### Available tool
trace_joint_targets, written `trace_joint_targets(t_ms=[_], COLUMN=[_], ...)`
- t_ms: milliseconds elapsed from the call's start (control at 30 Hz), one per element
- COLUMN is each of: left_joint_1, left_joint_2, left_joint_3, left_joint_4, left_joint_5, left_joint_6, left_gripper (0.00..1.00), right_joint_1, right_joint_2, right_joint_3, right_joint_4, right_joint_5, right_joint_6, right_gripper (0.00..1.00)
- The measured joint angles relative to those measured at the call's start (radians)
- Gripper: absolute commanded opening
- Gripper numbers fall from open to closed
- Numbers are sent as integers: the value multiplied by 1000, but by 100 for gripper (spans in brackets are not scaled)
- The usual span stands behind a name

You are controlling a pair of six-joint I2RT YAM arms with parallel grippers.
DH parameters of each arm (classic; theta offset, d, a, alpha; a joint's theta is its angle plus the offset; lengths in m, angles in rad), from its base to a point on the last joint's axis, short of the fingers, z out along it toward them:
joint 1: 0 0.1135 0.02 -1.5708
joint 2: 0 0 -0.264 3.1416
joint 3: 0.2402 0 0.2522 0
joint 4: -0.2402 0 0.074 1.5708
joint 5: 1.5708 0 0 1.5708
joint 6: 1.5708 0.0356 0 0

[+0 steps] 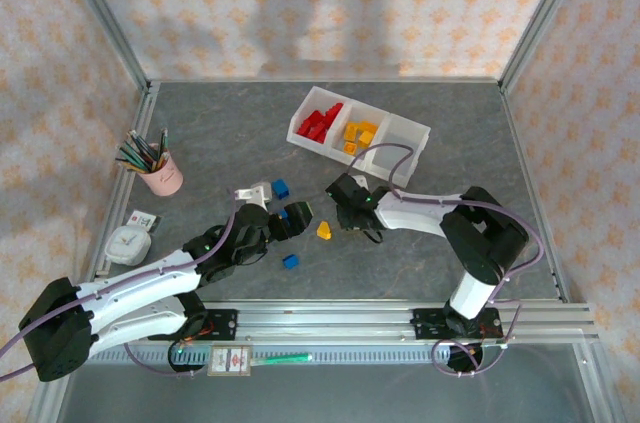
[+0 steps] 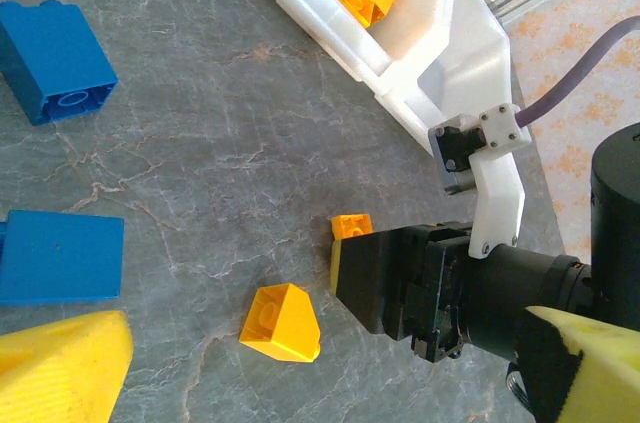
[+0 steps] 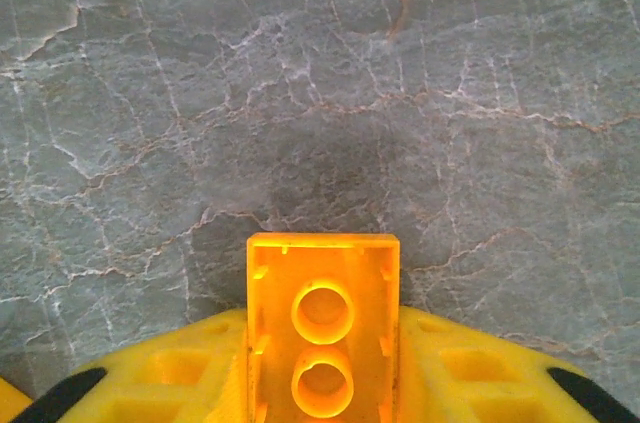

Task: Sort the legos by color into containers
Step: Pick up the lego from the center of the table, then place the lego in the container.

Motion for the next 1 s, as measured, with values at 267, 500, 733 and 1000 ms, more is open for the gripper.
trace_joint_targets(t_ms=[267, 500, 733, 1000], left_joint_1=[0, 47, 113, 145], left_joint_2=[0, 6, 71, 153], left_joint_3=[18, 88, 166, 225], left_joint_4=[-1, -2, -3, -2], left_joint_5=[-11, -19, -13, 17], left_joint_6=[12, 64, 117, 157], left_gripper=[99, 99, 99, 99], right_joint_1=[-16, -79, -193, -293], right_joint_2=[-2, -10, 88, 345], right_joint_3=[33, 189, 467, 742], right_joint_4=[-32, -72, -71, -83], right_joint_5=[1, 21, 47, 69], right_joint_6=[-11, -47, -82, -112], right_gripper=[34, 35, 36, 36])
